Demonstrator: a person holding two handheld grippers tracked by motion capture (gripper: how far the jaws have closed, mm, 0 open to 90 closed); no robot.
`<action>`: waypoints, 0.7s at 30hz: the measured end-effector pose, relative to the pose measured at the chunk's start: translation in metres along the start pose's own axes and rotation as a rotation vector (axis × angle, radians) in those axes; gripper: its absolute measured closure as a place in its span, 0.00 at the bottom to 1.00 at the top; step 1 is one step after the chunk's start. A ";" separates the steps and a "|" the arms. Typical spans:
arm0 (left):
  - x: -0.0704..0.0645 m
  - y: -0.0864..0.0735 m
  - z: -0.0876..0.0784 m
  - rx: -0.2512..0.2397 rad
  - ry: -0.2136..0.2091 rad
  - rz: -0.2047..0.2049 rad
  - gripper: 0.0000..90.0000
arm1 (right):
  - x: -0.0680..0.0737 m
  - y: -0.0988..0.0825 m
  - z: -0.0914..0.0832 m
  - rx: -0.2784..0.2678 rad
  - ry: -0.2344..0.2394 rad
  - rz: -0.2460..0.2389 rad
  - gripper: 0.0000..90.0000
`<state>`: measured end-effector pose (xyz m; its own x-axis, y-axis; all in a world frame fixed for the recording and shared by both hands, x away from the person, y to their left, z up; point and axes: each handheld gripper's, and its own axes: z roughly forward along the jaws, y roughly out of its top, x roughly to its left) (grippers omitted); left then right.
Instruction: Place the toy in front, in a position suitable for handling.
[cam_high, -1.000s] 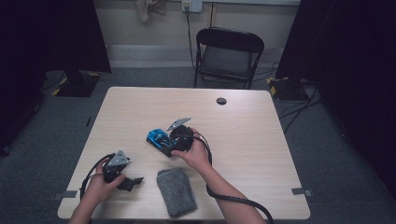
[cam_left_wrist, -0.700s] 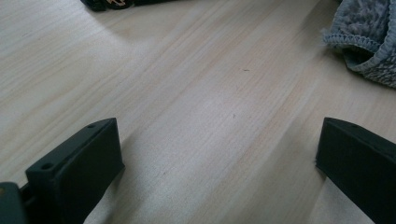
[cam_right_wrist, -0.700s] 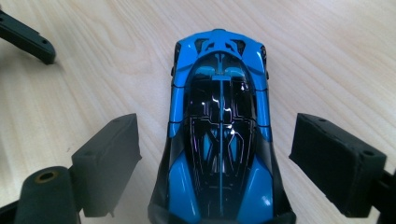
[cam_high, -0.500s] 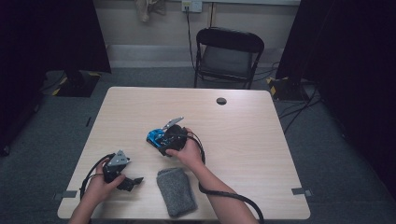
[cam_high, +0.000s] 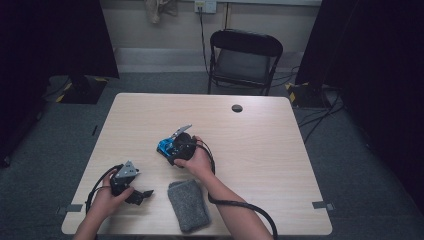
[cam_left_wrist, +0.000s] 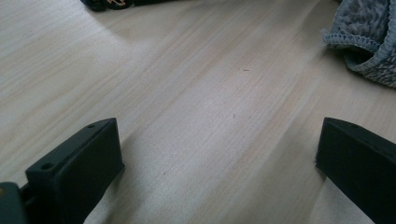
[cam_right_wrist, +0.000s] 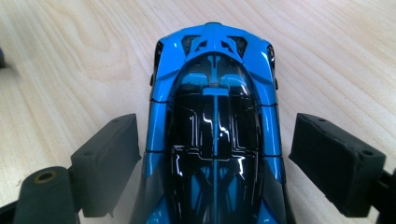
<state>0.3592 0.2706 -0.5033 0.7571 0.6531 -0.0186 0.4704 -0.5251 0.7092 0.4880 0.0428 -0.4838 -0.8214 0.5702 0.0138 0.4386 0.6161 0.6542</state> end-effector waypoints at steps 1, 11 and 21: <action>0.000 0.000 0.000 0.000 0.001 0.000 0.00 | 0.000 0.000 0.001 0.002 0.005 -0.004 0.17; 0.000 0.000 0.000 0.001 0.000 0.001 0.00 | 0.004 -0.001 0.006 0.023 0.003 -0.025 0.20; 0.000 0.000 0.000 0.000 0.000 0.000 0.00 | -0.001 -0.008 0.006 0.009 0.004 -0.018 0.22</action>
<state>0.3592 0.2706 -0.5033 0.7571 0.6530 -0.0187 0.4705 -0.5252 0.7091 0.4874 0.0409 -0.4932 -0.8304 0.5571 0.0048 0.4272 0.6312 0.6474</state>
